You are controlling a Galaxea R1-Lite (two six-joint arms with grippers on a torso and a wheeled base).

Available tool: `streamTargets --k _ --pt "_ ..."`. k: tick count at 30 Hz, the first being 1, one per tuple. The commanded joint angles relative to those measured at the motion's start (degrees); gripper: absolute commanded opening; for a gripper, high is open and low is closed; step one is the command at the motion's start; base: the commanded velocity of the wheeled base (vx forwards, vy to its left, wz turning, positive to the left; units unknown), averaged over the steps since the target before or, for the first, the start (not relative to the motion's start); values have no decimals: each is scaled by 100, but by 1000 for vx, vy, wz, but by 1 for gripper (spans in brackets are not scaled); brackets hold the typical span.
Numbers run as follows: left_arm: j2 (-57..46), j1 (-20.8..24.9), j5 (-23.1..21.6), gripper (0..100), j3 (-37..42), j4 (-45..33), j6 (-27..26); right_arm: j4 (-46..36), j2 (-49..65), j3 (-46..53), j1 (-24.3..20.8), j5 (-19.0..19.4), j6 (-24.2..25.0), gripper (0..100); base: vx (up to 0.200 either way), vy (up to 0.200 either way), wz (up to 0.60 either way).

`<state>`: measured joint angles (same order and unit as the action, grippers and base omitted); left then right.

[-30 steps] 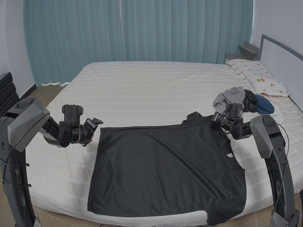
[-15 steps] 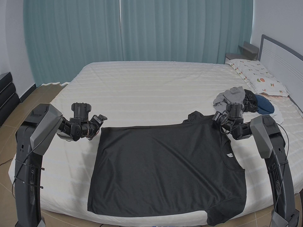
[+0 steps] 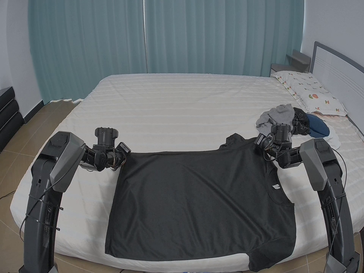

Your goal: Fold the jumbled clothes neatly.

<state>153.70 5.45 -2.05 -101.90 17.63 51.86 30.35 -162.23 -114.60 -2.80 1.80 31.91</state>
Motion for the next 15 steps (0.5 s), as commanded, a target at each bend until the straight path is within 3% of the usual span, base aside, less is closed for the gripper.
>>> streamTargets --k 1,3,4,15 --pt "81 0 170 0 -199 21 8 76 -10 1 17 -57 -1 0 0 0 0" --pt "81 0 187 0 -199 21 8 85 -10 1 17 -66 -1 0 0 0 0" --pt "81 -26 486 0 -260 92 8 243 7 1 43 -154 -10 0 0 0 0" --pt "81 -44 574 0 -348 92 8 594 -63 1 43 -154 -10 0 0 0 0"
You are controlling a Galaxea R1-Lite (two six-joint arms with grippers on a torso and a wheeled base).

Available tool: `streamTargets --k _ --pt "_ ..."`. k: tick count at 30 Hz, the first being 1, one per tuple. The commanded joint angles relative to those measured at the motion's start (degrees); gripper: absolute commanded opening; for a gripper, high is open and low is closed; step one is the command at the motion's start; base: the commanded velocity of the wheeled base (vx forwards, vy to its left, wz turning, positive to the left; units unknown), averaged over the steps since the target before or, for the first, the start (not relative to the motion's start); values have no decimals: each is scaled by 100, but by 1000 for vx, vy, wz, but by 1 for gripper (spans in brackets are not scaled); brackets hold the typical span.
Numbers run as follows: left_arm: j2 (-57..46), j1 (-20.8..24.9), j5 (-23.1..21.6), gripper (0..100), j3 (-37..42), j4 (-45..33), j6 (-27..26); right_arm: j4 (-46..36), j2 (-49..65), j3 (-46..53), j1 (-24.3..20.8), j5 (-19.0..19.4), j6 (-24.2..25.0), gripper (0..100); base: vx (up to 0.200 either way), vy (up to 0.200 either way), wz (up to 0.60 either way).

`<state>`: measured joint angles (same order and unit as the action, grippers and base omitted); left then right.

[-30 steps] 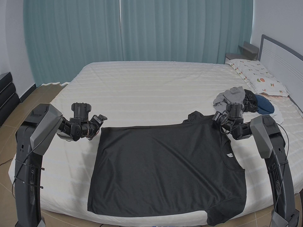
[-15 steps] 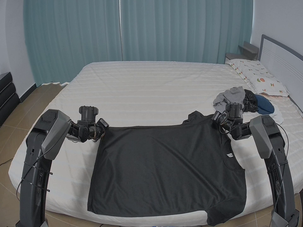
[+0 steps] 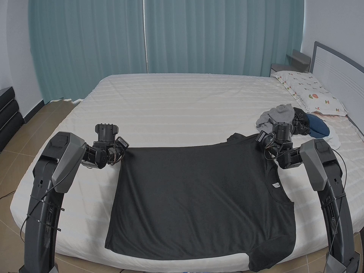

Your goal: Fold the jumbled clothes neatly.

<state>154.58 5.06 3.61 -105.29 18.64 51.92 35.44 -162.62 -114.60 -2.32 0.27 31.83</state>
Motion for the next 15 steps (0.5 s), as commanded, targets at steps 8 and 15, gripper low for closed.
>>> streamTargets --k 8,15 --pt "2 -40 8 0 44 -9 2 323 64 1 100 26 -1 0 0 0 0" --pt "108 -58 26 0 9 -9 2 183 -235 1 65 87 -89 0 0 0 0"
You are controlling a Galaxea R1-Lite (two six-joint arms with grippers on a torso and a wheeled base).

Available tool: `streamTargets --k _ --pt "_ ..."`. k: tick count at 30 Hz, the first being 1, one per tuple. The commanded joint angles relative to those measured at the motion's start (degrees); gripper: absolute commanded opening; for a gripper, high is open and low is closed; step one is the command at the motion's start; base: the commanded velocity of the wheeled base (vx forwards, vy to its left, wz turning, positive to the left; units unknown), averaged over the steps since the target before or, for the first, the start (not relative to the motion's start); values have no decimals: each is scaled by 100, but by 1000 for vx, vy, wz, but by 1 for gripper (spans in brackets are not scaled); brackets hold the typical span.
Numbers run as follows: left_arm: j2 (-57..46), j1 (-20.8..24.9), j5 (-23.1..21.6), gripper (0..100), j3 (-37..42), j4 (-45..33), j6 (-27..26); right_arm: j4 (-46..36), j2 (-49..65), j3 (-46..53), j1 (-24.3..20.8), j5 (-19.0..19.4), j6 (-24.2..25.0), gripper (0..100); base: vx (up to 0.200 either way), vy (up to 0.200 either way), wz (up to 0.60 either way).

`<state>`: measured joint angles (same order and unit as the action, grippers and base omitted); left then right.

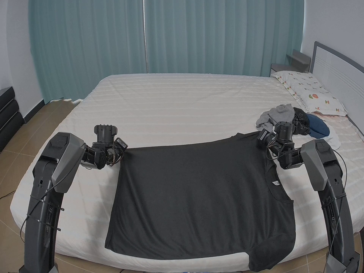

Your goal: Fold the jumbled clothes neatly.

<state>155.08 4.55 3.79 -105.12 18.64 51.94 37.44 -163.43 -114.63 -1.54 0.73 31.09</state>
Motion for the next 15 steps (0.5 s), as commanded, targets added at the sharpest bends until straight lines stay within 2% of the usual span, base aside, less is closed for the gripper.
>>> streamTargets --k 1,11,12,15 --pt "58 -6 8 0 -9 -9 0 -17 -154 4 -13 41 -15 100 0 0 0" --pt "5 11 -28 0 88 -89 26 -17 -146 4 -31 120 20 100 0 0 0" --pt "-13 11 -28 100 97 -97 26 -17 -128 4 -31 120 38 100 0 0 0" --pt "-144 -6 -19 100 202 -132 18 -17 162 143 -5 111 82 100 0 0 0"
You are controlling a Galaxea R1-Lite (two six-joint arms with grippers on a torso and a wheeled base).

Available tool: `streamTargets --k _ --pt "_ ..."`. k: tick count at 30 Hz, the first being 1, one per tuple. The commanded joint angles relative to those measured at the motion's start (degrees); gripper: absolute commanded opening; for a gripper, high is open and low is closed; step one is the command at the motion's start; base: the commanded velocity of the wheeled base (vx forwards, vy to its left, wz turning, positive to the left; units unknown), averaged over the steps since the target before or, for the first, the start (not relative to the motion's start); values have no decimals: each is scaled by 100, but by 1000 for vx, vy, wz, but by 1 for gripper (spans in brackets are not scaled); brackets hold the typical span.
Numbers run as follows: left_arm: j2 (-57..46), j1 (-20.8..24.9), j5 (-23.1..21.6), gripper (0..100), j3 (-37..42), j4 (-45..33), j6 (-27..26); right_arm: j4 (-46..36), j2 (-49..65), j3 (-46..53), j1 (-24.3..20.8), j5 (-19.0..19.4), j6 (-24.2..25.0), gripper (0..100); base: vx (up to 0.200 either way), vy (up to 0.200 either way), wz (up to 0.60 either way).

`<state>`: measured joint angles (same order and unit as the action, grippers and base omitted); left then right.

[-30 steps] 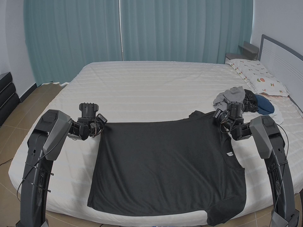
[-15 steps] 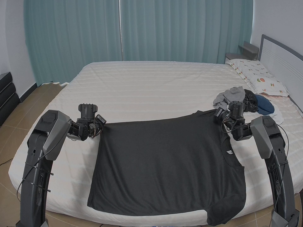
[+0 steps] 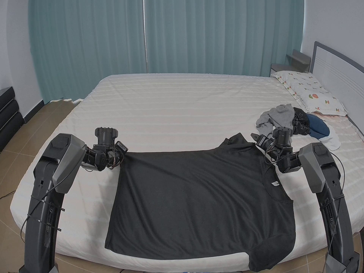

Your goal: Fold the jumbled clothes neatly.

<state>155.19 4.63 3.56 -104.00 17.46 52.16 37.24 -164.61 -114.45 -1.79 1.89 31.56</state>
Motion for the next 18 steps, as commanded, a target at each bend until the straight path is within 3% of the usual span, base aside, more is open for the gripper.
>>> streamTargets --k 1,7,8,11,15,18 --pt "-287 -24 -4 100 204 -14 -4 29 544 502 30 22 43 100 0 0 0" --pt "-876 -103 -119 100 705 21 13 81 1414 1627 30 84 685 100 0 0 0" --pt "-1096 -129 -215 100 960 56 4 29 1678 2040 39 250 764 100 0 0 0" --pt "-1535 -182 -488 100 1523 91 22 73 1968 2691 83 769 755 100 0 0 0" --pt "-1975 -200 -751 100 2358 241 40 -279 1968 2752 91 980 632 100 0 0 0" --pt "-2168 -208 -901 100 2999 469 136 -797 1915 2576 100 1138 52 100 0 0 0"
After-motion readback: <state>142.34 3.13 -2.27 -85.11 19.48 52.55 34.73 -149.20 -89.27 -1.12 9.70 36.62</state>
